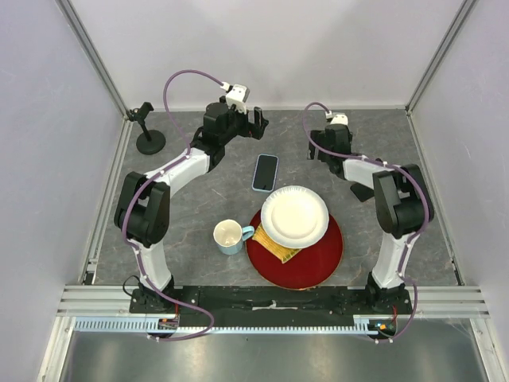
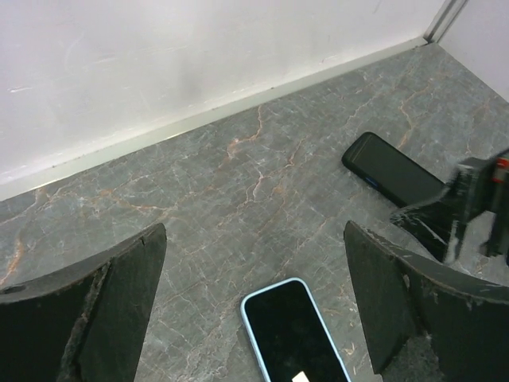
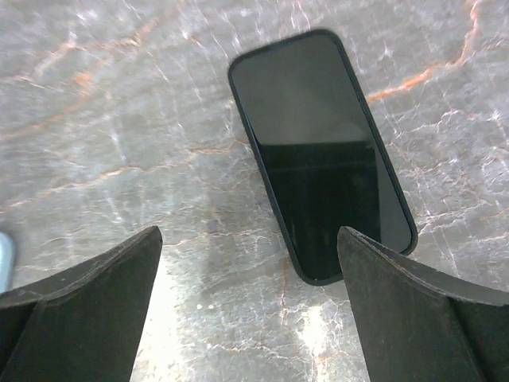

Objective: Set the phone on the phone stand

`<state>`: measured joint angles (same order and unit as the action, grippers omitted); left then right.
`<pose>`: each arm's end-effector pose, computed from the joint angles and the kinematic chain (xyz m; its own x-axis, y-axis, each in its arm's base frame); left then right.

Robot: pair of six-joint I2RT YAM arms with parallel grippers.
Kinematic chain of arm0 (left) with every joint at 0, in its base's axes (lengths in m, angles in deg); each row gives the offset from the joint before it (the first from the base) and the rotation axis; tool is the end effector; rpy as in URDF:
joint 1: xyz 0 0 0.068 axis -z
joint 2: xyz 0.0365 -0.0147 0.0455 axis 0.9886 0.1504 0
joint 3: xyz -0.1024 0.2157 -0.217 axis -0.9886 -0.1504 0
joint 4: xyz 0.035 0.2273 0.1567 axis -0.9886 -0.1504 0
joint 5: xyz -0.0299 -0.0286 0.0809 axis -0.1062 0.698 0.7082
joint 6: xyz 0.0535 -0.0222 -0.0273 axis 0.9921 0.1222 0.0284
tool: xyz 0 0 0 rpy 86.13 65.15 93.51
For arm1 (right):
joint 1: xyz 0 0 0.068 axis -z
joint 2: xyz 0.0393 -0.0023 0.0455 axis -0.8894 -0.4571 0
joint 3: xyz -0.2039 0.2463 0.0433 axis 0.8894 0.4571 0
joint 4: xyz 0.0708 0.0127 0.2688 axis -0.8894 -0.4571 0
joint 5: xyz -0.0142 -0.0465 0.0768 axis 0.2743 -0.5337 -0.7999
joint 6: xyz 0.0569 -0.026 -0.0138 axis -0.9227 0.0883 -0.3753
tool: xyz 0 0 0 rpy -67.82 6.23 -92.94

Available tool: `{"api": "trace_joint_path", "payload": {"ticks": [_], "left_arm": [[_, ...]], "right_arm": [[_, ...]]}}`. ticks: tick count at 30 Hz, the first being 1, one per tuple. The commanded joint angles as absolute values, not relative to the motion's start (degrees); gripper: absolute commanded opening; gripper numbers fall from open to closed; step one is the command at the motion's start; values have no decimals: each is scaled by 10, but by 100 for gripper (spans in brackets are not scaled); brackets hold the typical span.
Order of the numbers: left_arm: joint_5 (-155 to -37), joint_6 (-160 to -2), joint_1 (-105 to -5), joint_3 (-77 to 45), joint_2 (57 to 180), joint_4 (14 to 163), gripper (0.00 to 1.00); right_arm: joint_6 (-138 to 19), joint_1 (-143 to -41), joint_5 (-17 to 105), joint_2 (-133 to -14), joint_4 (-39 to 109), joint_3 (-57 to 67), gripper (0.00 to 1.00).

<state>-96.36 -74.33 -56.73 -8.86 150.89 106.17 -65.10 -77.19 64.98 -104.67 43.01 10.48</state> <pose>0.4477 -0.2134 0.3247 -0.1808 -0.0051 -0.9835 0.5343 0.8390 -0.1026 0.4631 0.1067 0.2008 -0.5582 0.0682 -0.8269 0.0648 0.9972 0.0384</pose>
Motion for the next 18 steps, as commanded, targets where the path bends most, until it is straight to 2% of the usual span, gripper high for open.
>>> {"api": "trace_joint_path", "payload": {"ticks": [1,5,9,13,18], "left_arm": [[-930,-766,-569,-99,1500,1128,100],[-930,-830,-585,-168,1482,1239,100],[-939,-810,-588,-174,1477,1225,98],[-948,-801,-588,-155,1487,1195,95],[-967,-800,-588,-143,1496,1183,93]], "right_arm": [[-653,-774,649,-980,592,145,98],[-627,-775,701,-1029,453,50,98],[-610,-772,740,-1071,368,-2,98],[-627,-769,741,-1077,342,-13,98],[-657,-769,768,-1002,392,50,98]]}}
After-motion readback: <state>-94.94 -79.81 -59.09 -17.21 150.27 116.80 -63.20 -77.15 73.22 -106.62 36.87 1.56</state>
